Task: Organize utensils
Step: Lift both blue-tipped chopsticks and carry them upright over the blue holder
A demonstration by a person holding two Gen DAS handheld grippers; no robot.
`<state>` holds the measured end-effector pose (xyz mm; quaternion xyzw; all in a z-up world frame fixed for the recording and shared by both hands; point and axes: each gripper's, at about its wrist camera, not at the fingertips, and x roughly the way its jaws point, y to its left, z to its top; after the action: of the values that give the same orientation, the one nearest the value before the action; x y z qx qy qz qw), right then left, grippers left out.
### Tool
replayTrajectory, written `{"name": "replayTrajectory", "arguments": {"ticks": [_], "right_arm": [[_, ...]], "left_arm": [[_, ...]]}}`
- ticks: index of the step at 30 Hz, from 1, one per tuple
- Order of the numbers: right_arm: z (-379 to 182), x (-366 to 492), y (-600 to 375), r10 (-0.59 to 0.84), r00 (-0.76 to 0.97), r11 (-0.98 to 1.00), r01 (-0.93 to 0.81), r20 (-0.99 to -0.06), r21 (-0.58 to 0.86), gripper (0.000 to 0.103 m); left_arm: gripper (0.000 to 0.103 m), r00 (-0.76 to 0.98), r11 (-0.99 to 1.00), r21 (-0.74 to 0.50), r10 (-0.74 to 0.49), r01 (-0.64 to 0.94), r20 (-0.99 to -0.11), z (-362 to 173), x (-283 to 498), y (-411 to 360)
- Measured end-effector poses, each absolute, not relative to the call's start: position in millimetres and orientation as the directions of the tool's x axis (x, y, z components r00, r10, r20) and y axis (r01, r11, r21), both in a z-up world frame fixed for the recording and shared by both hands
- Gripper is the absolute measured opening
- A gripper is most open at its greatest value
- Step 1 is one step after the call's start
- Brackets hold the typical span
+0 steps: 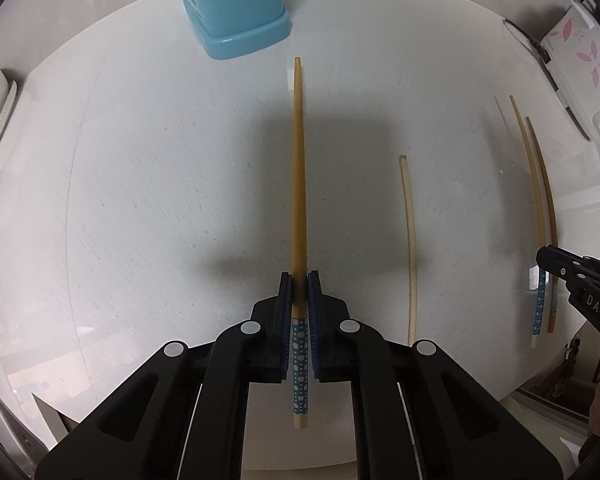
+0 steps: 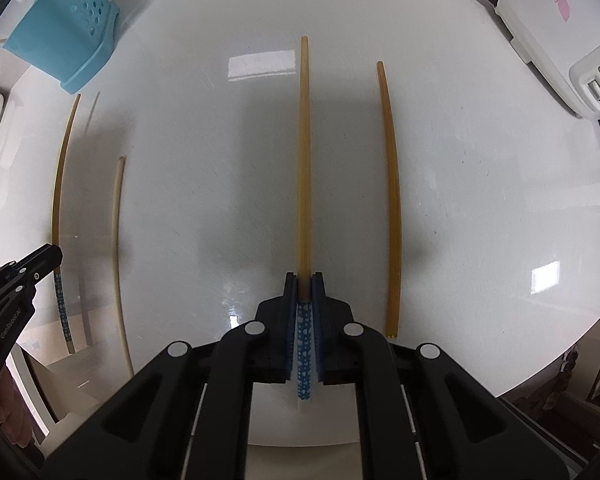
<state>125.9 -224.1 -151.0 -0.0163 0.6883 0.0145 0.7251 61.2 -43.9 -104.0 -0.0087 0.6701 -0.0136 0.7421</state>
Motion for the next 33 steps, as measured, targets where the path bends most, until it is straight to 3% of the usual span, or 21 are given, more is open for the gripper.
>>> {"name": "replayTrajectory", "arguments": {"ticks": [17, 33], "right_arm": [[-106.5, 141.0, -217.7, 0.041, 0.186, 0.998, -0.061, -0.982, 0.030, 0.007], [-42.7, 137.9, -199.8, 0.119, 0.384, 0.989, -0.132, -0.916, 0.073, 0.007]], "left_arm": [[0.007, 0.239, 0.998, -0.052, -0.057, 0.026, -0.969, -45.6, 51.8, -48.5], [0.007, 0.466, 0.991, -0.126, -0.130, 0.040, -0.875, 26.1, 67.0, -33.4]]}}
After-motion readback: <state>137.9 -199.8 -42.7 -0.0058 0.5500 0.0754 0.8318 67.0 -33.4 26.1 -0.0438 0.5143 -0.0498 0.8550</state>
